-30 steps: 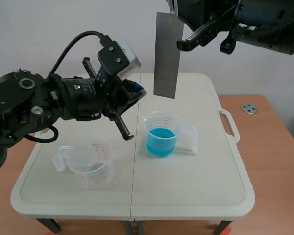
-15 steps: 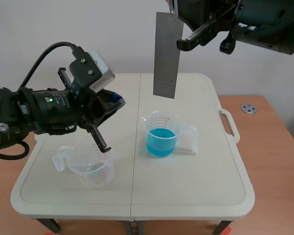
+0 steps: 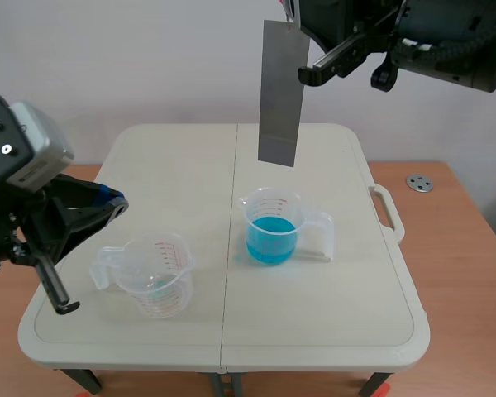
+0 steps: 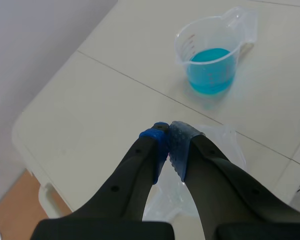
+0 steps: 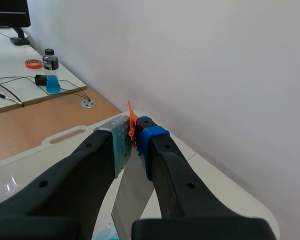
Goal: Hold the metal plate by the orange handle, dip it into the blue solution, take it out and point at it, then put the plate back in the beaker on the left.
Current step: 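Raise the plate and point at it, then put the plate into the left beaker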
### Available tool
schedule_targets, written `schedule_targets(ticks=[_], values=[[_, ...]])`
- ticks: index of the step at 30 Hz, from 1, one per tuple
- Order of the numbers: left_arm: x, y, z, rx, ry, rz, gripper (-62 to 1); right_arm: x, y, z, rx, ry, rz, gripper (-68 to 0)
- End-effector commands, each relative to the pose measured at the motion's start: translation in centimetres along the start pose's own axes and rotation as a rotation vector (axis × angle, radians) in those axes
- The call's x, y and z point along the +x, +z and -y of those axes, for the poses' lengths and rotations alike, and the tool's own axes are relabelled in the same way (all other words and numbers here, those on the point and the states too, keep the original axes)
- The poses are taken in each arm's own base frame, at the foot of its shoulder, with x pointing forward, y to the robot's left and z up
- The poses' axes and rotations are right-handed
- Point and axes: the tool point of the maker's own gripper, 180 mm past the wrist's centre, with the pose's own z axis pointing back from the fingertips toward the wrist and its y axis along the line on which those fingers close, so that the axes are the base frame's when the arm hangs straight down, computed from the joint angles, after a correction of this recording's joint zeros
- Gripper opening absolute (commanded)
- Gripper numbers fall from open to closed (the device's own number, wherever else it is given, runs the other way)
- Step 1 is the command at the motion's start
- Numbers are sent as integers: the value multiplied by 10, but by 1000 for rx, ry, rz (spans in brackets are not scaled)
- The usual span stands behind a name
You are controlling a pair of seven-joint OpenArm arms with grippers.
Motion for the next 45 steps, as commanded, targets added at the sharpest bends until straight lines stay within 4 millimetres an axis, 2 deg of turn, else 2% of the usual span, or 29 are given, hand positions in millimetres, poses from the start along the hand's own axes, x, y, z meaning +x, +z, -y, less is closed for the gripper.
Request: schedule_targets(ticks=[1,16,31,38,45], values=[[3,8,0,9,10,16,-597,19,-1,-1,16,10,65,-662],[-50,91,17,57,98,-156,-597,40,-19,-25,116,38,117,-662],[-108,167,60,8,152,-455,-597,50,-37,-77,268,19,149,-662],[-133,190,75,14,154,-559,-597,58,-44,-94,319,27,165,-662],[-145,200,78,23,173,-584,-597,65,-50,-105,333,15,183,-662]])
